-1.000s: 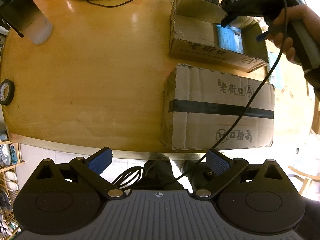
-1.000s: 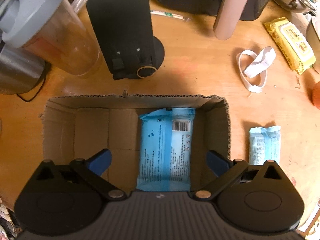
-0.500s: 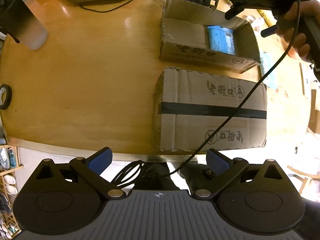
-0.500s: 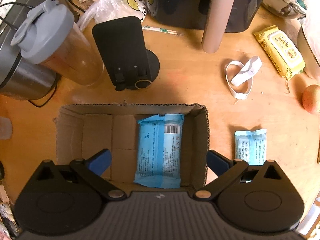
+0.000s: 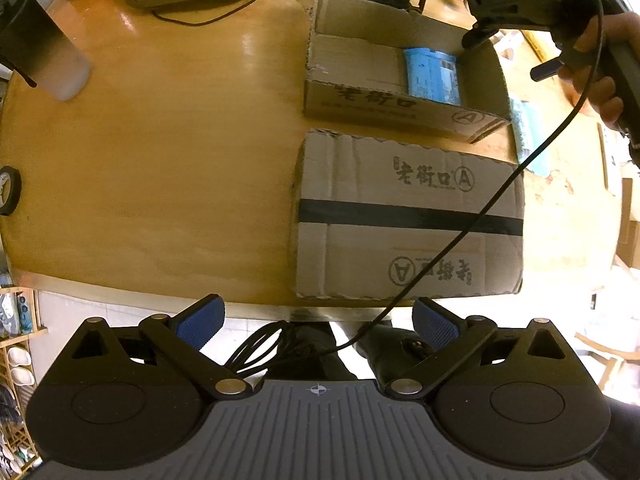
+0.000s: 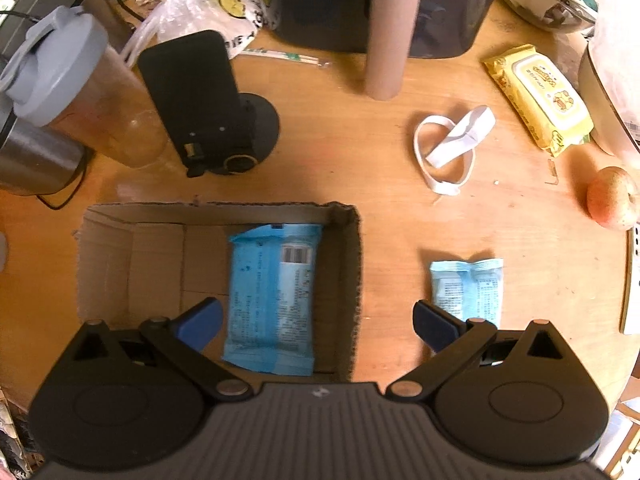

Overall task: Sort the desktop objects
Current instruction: 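Move the open right gripper over the smaller blue packet on the table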

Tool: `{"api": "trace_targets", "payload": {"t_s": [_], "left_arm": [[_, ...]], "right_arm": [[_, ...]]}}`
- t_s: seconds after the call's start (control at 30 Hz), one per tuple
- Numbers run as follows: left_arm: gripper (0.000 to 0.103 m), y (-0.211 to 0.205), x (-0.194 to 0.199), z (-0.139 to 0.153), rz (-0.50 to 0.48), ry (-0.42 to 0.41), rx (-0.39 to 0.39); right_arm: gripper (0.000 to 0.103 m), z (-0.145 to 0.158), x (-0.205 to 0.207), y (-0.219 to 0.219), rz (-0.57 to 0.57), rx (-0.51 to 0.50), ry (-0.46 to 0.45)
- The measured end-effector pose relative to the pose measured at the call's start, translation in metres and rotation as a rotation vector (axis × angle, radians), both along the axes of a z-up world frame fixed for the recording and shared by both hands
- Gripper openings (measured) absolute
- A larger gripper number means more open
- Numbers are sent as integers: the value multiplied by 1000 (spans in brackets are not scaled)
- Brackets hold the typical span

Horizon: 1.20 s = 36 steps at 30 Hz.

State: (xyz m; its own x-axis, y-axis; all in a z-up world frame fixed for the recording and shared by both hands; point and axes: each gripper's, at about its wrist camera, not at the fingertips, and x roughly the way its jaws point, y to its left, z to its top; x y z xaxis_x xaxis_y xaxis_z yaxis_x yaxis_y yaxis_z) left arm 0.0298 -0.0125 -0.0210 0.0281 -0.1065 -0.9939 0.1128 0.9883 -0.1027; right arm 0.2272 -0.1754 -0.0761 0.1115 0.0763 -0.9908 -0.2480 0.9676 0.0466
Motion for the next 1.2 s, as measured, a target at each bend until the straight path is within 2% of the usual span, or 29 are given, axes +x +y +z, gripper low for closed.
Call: {"api": "trace_targets", "payload": {"t_s": [1.2], "left_arm": [[103,-62,-7,2,-46,6,21]], "right_arm": [[103,-12,19,-96,-46,-25,5]]}}
